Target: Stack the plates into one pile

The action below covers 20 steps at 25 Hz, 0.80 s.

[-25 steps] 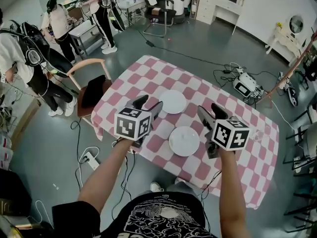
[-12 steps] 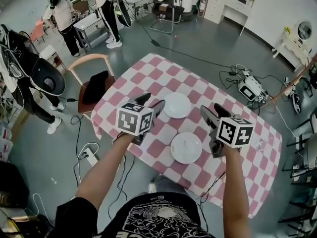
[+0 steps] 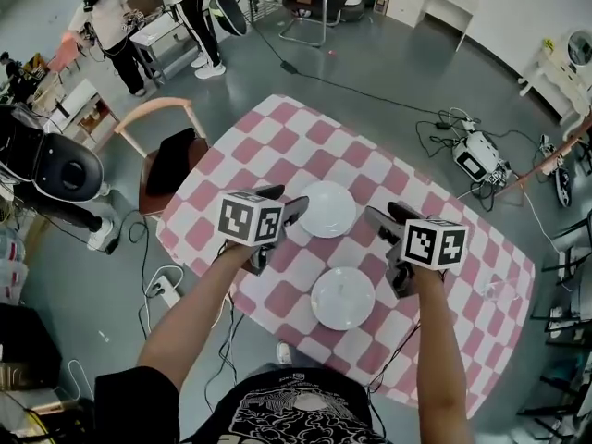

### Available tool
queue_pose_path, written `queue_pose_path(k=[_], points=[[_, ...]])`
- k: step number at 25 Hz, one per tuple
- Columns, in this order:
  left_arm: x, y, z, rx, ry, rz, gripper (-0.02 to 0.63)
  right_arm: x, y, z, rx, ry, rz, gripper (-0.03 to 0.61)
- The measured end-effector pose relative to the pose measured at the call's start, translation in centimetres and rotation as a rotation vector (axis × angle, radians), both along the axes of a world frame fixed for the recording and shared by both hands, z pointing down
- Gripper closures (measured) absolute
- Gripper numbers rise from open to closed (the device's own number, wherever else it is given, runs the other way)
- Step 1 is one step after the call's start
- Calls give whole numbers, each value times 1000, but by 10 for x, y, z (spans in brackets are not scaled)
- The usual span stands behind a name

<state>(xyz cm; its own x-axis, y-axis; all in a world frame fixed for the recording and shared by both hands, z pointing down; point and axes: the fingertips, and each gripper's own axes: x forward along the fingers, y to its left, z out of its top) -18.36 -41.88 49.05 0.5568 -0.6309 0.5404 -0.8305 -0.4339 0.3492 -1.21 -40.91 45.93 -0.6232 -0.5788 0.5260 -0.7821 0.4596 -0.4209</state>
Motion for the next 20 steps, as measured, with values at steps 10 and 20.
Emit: queue_pose_path(k=[10,20], points=[[-1,-32,69,-221,87,-10,353,-5,-26,83,-203,-66,-18,302],[12,-32,107,-390,167,12,353,-12,-32,123,-342,-125,-22,305]])
